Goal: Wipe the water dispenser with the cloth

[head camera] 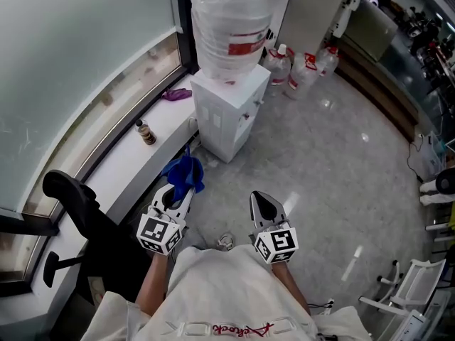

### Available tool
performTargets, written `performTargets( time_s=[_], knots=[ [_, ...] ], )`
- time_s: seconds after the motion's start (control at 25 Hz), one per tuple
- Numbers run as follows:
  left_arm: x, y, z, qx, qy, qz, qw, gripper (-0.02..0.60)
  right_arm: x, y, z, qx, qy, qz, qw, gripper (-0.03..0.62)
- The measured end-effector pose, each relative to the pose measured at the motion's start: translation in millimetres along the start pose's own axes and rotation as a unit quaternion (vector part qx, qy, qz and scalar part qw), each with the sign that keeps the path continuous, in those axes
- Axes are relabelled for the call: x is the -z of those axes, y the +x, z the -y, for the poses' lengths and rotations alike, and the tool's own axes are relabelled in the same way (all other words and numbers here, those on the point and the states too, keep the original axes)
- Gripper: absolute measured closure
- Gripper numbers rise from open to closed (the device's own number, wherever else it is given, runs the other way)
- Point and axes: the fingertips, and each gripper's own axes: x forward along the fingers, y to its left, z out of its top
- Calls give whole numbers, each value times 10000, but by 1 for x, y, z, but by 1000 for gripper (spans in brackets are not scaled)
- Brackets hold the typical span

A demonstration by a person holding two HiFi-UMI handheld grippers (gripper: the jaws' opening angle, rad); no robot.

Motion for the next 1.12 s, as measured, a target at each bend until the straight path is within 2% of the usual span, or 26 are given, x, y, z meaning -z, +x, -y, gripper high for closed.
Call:
performTargets(
  time_s=[0.24,0.56,0.84,1.12],
  knots=[
    [1,20,0,-13,-6,-45,10000,495,1,6,14,-54,42,-53,10000,579],
    [1,64,-24,73,-77,-74,9999,495,-3,34,36,-86,157,-58,9998,579],
    [0,121,-67,176,-148,-91,9997,495,-13,96,58,-69,157,-100,9998,579],
    [-12,178,-133,180,-243,-82,9995,495,-40,183,78,-96,88,-138,9998,579]
  ],
)
